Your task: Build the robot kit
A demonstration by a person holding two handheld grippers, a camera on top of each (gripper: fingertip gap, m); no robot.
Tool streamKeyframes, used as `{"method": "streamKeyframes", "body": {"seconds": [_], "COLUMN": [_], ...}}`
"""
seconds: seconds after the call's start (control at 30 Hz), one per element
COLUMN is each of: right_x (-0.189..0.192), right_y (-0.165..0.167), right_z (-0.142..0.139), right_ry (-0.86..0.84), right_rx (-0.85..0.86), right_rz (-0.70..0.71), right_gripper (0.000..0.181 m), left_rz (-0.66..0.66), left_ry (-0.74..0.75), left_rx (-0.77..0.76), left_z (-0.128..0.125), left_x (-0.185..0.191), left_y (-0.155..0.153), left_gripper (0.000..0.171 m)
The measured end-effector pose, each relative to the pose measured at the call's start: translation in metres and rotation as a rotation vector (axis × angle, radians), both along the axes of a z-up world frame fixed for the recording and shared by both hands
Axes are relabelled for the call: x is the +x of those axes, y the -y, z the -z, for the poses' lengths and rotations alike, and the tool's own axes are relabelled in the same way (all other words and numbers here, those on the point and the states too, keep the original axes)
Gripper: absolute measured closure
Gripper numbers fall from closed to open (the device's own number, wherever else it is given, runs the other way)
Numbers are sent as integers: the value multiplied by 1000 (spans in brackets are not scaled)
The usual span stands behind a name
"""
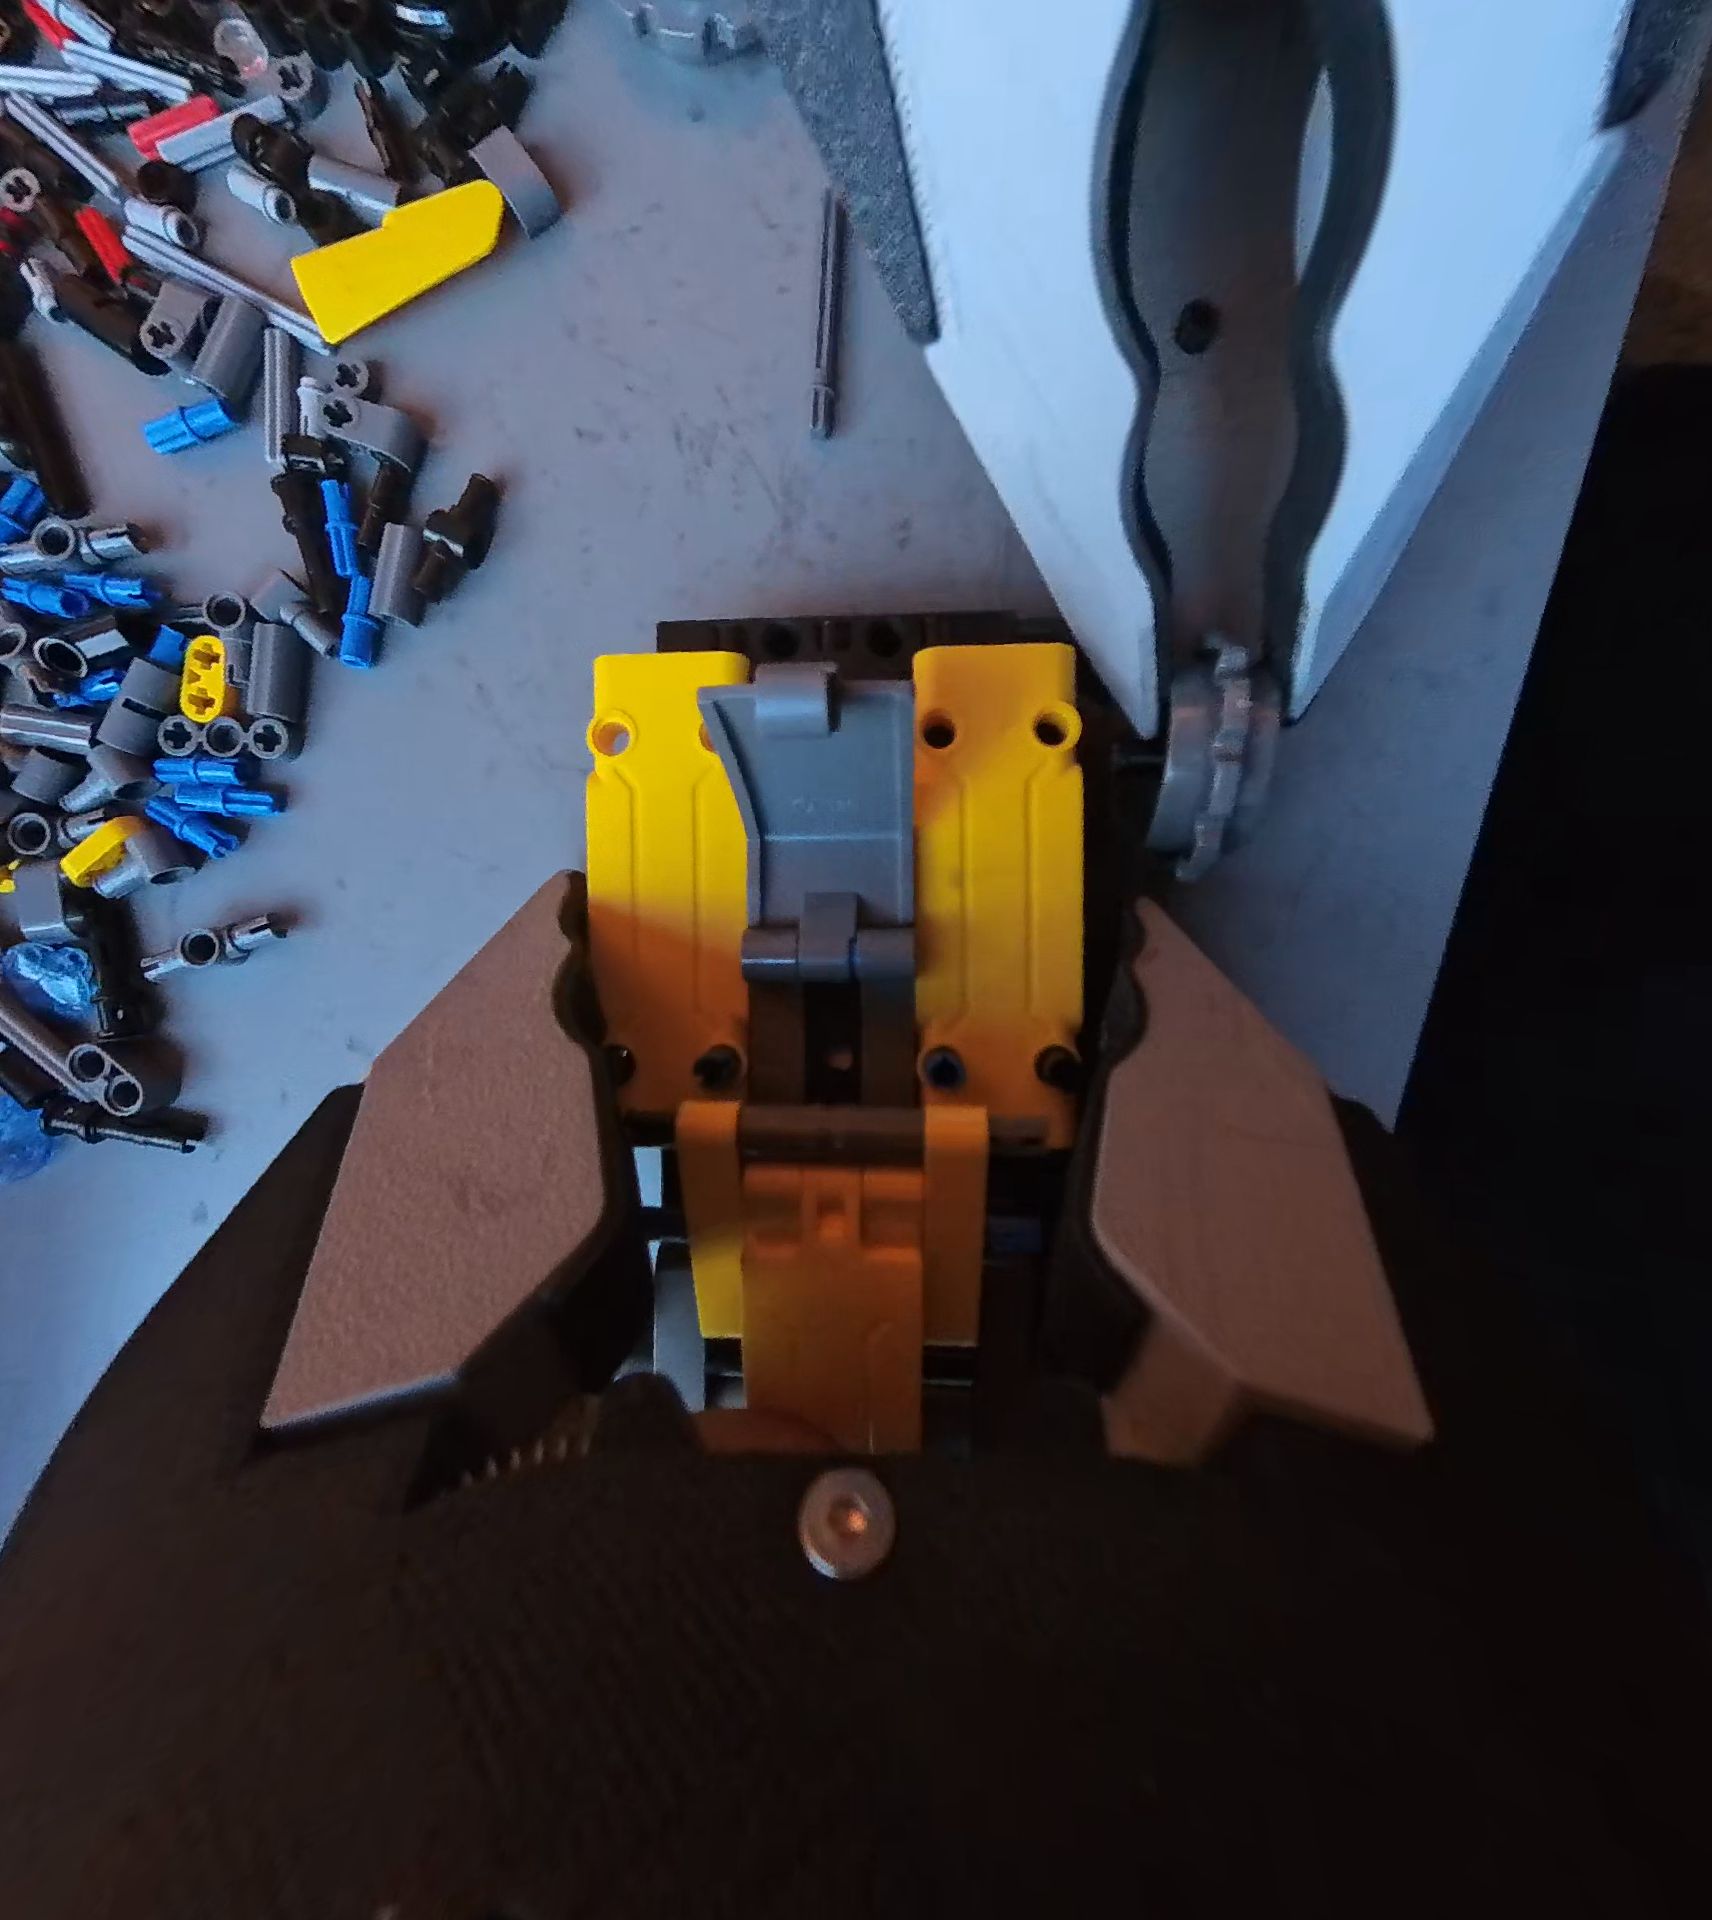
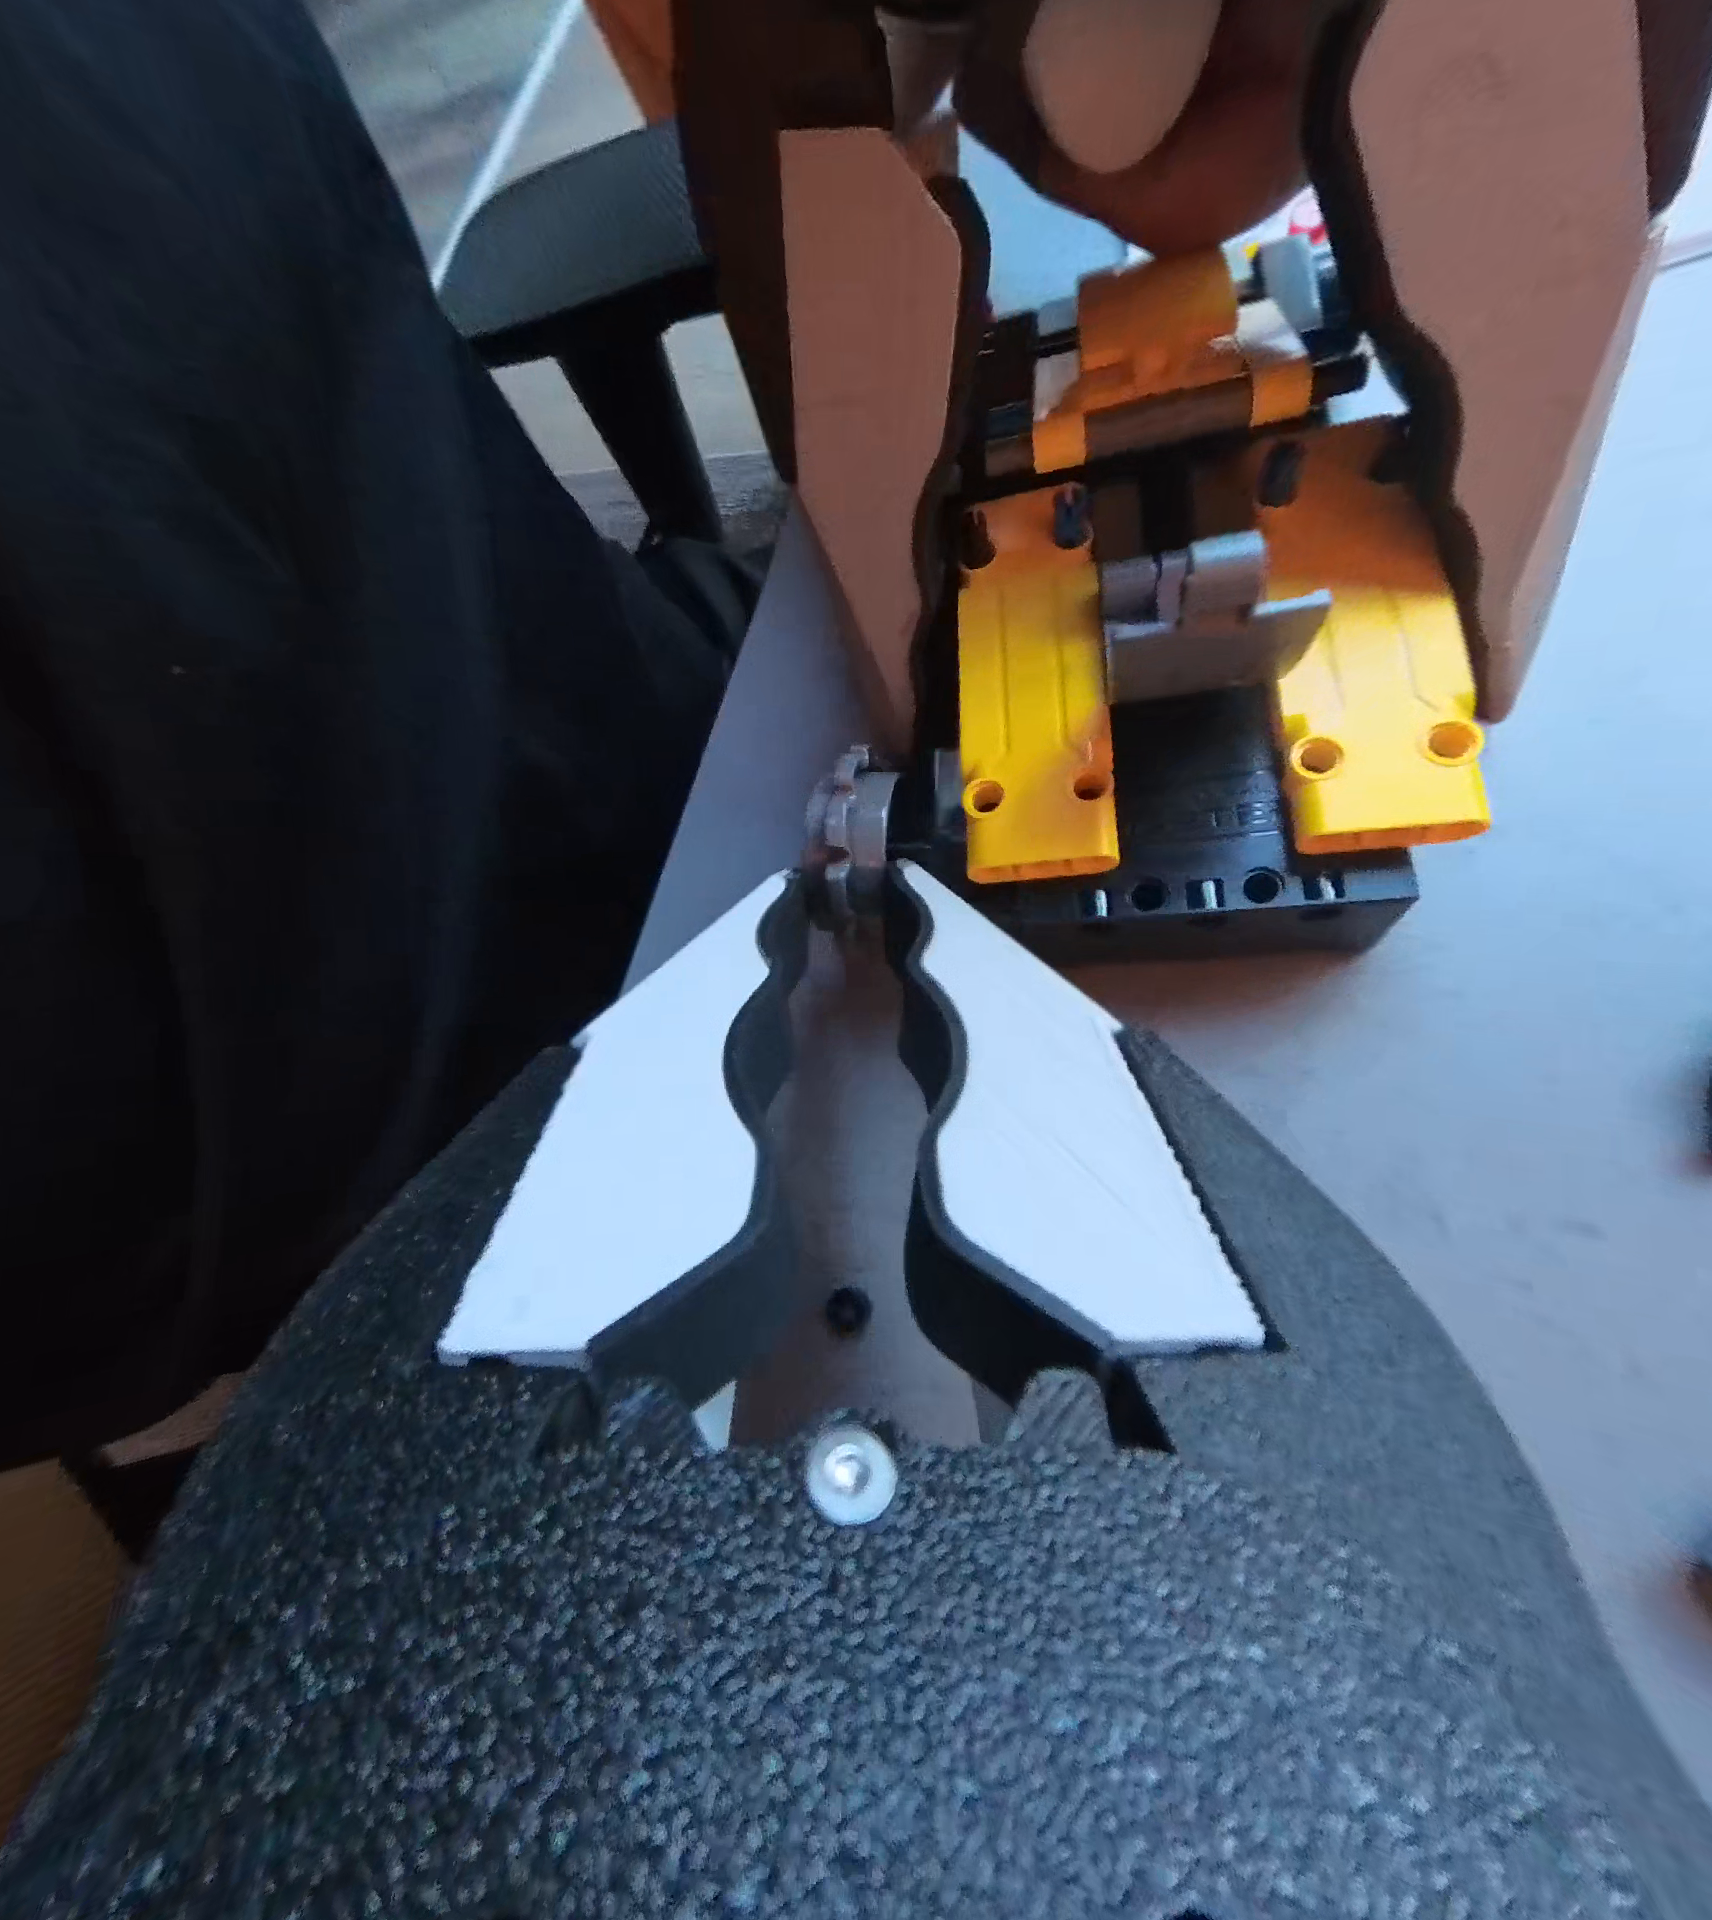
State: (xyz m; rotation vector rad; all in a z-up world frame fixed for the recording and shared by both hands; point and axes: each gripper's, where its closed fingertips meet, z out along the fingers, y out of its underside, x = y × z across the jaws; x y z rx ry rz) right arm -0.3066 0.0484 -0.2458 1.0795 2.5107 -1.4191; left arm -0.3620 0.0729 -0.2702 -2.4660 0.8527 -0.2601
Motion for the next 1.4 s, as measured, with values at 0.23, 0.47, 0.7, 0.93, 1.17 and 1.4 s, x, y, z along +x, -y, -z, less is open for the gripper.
{"method": "streamKeyframes", "body": {"seconds": [0.23, 0.47, 0.7, 0.93, 1.17, 1.4], "right_x": [13, 13, 6, 23, 21, 18], "right_y": [3, -9, -4, -2, -11, -13], "right_z": [0, 4, 2, 3, 4, 3], "right_ry": [-151, -356, -124, -272, -414, -336], "right_rx": [134, 420, 263, 256, 623, 537], "right_rz": [-192, -341, -58, -249, -395, -165], "right_gripper": [170, 166, 168, 168, 165, 162], "left_rz": [54, 42, 12, 73, 70, 62], "left_ry": [17, 21, 0, 27, 39, 17], "left_rx": [21, 23, 4, 24, 28, 7], "left_z": [-2, -2, 0, -2, -3, -1], "left_x": [12, 14, 9, 22, 23, 22], "left_y": [-1, -5, -5, -4, -7, -7], "left_gripper": [76, 76, 77, 76, 76, 75]}}
